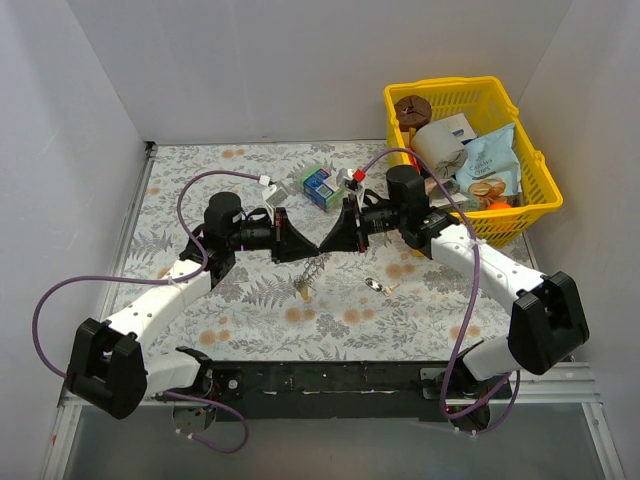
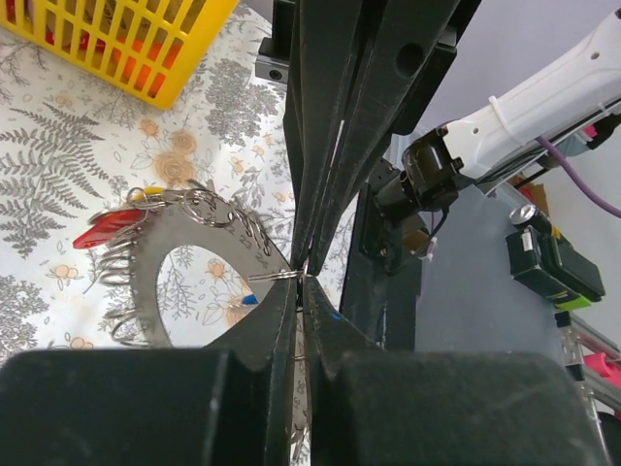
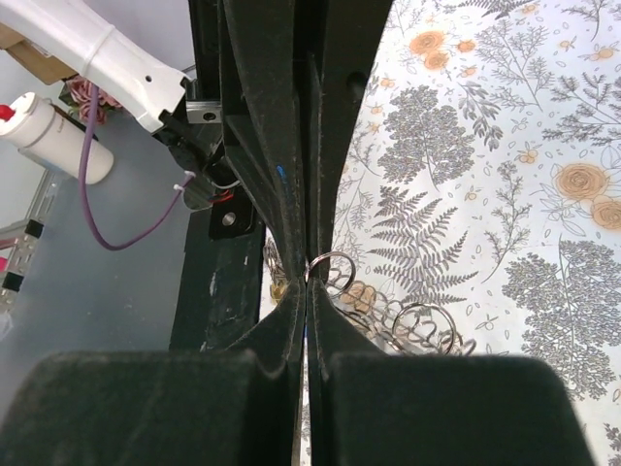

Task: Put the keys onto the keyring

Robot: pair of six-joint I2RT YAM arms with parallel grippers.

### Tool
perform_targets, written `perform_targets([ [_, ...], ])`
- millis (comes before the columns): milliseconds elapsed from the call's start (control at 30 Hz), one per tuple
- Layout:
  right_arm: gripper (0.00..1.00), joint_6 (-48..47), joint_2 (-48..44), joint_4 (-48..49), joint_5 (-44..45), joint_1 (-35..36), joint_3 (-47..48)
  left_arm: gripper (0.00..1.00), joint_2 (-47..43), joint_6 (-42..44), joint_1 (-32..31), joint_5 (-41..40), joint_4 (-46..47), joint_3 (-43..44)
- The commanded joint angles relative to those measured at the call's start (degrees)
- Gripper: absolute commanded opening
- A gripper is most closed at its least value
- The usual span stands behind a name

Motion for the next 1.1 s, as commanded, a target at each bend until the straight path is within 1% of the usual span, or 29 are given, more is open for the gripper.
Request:
perform_targets([
  [0,0.01,0.5,-1.2,4.7,-3.1,0.0,-0.3,0.0,-1.7,1.0,-0.3,-2.0,1.0,0.4],
  [33,0.01,0.5,-1.3,4.7,-2.5,0.0,-0.4,0.0,-2.4,1.3,-0.3,-2.3,1.0,0.3],
  [67,0.06,0.7,-1.6,4.6,-2.0,0.0,-0.5,0.0,-2.8,1.4,-0.2,-2.8,1.0,0.1],
  [100,0.12,0.7,-1.8,4.4,-1.1,0.0,-0.6,0.0,-3.1,1.6,-0.2,-2.9,1.2,-0.6],
  [133,0.18,0.7,-2.1,4.4,0.7,0.1,-0.7,0.0,-3.8,1.6,-0.3,-3.1,1.6,-0.9],
  [167,0.31,0.6,-3.0,4.5,1.5,0.0,-1.2,0.0,-4.0,1.6,-0.3,-3.3,1.7,-1.1],
  [233,0.41,1.2,-4.2,5.7,4.9,-0.3,-2.0,0.0,-4.5,1.7,-0.2,-3.3,1.7,-1.9],
  [267,0.5,1.6,-5.5,6.2,6.0,-0.6,-3.0,0.0,-5.0,1.8,-0.3,-3.3,1.7,-2.1],
  [300,0.7,1.9,-6.1,6.9,6.9,-0.9,-3.4,0.0,-5.2,1.9,-0.3,-3.2,1.8,-2.2],
  [333,0.72,2.7,-6.5,7.1,8.9,-1.6,-3.5,0.0,-5.4,2.0,-0.2,-3.2,1.8,-2.7],
  [367,0.76,3.2,-7.0,7.1,9.4,-2.2,-3.8,0.0,-5.9,2.0,-0.2,-3.3,2.0,-2.9],
  [467,0.77,6.3,-7.8,10.5,7.8,-4.4,-5.4,0.0,-6.5,1.9,-0.3,-3.4,2.7,-3.7],
  [500,0.77,8.3,-7.9,13.6,6.8,-4.8,-6.8,0.0,-6.8,1.9,-0.2,-3.4,3.0,-3.9],
  [600,0.75,9.8,-8.1,17.0,3.7,-5.4,-8.0,0.0,-7.3,1.7,-0.3,-3.4,3.7,-4.3],
  [767,0.67,10.2,-7.1,18.2,0.2,-5.4,-8.3,0.0,-7.4,1.3,-0.3,-3.0,6.4,-5.6],
  [833,0.65,10.1,-6.4,18.0,-0.5,-5.4,-8.4,0.0,-7.1,1.4,-0.2,-4.3,6.3,-5.9],
  [933,0.62,9.9,-4.9,17.6,-1.1,-5.4,-8.8,0.0,-6.4,2.3,-0.2,-7.6,2.6,-5.4],
  [1067,0.6,9.8,-3.4,17.2,-1.7,-5.4,-9.9,0.0,-6.1,2.0,-0.3,-9.7,1.0,-6.0],
])
